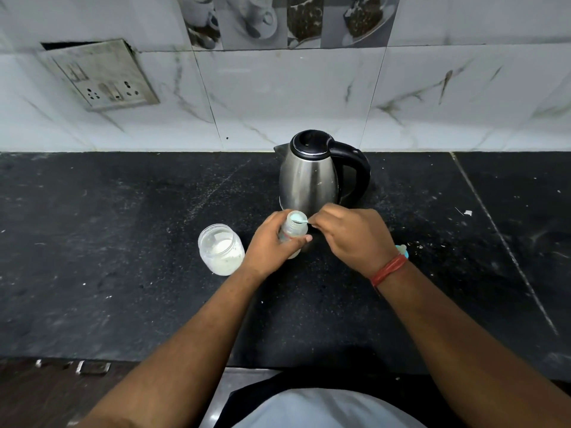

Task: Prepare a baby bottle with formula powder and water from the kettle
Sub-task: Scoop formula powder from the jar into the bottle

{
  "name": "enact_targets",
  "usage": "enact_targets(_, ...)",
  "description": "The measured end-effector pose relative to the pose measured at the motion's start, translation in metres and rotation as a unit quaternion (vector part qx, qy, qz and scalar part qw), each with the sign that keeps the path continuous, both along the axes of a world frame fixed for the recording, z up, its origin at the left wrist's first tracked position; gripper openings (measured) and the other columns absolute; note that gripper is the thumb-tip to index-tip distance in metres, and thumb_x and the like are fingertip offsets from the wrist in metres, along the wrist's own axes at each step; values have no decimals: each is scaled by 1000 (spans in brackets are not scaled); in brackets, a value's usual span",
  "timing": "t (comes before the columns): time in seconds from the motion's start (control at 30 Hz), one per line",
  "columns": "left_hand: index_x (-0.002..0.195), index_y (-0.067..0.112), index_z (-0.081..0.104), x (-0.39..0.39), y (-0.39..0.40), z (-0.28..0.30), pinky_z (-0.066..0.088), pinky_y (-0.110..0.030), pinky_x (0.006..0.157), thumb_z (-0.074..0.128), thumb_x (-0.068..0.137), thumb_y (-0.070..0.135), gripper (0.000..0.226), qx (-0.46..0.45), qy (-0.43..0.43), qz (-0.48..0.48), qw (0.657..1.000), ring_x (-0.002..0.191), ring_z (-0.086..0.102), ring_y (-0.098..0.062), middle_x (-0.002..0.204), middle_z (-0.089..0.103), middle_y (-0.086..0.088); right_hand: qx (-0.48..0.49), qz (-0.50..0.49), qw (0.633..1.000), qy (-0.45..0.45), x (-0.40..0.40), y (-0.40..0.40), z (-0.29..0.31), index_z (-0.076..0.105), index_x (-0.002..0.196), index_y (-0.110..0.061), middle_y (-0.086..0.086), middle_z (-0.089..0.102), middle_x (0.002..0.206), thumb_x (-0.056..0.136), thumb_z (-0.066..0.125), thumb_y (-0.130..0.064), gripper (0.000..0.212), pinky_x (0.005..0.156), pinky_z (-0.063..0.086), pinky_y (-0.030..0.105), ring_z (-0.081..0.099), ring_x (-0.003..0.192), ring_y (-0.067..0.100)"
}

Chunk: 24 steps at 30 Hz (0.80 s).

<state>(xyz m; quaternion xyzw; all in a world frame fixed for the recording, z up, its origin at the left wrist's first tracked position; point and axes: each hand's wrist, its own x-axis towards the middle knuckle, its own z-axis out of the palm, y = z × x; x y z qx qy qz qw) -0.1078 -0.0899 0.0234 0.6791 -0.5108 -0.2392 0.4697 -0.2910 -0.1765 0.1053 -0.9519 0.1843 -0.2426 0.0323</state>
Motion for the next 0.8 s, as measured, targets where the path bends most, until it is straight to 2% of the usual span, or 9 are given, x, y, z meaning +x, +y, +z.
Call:
enact_targets(0.17,121,40,62,-1,-2,1,49,-24,95,86,80,39,47,1,2,8,1000,110,62,-2,117,66,13,29,-14,999,-25,-2,-7,2,75,100,-17,-2,71,92,91,65,-12,14,59,55,41,69,74,26)
enact_targets(0.27,126,39,62,-5,-4,0,49,-25,99,86,81,36,51,2,17,7,1000,113,62,-1,120,66,14,137,-69,983,-104,-6,-15,-1,76,97,-16,-5,72,91,93,69,-13,9,69,54,32,67,78,13)
enact_targets(0.3,128,36,63,-6,-5,0,50,-27,100,86,82,34,52,6,21,4,1000,115,62,-3,122,66,14,195,-89,967,-136,-6,-17,-3,77,95,-16,-6,72,88,92,71,-11,8,69,51,24,65,76,5)
enact_targets(0.37,130,33,64,-10,-6,-1,52,-30,100,86,83,33,52,13,36,1,999,113,64,-4,122,68,13,333,-132,912,-202,-10,-18,-10,78,92,-17,-9,70,79,90,72,-8,11,62,46,14,61,65,1)
enact_targets(0.47,126,34,66,-19,-7,-3,53,-27,96,85,82,31,48,19,71,-5,997,108,67,-4,116,72,14,478,-174,819,-266,-23,-15,-23,77,88,-22,-5,68,71,93,71,-9,15,44,42,19,50,44,4)
enact_targets(0.57,124,33,64,-29,-10,-8,51,-22,97,87,83,19,49,30,97,-20,995,105,66,-2,113,71,12,551,-189,754,-304,-34,-13,-36,77,90,-19,4,73,75,94,68,-9,14,40,39,21,45,41,8)
enact_targets(0.67,125,28,63,-42,-16,-16,52,-34,105,87,82,15,51,61,109,-36,991,110,66,-12,115,71,6,598,-206,698,-334,-40,-13,-47,76,92,-14,15,76,87,95,66,-6,12,40,36,21,44,42,9)
enact_targets(0.8,128,34,59,-54,-19,-26,49,-38,110,88,81,18,57,81,101,-47,990,117,65,-14,121,70,6,626,-227,661,-345,-48,-13,-57,76,93,-15,12,77,86,94,67,-8,11,40,36,20,45,43,7)
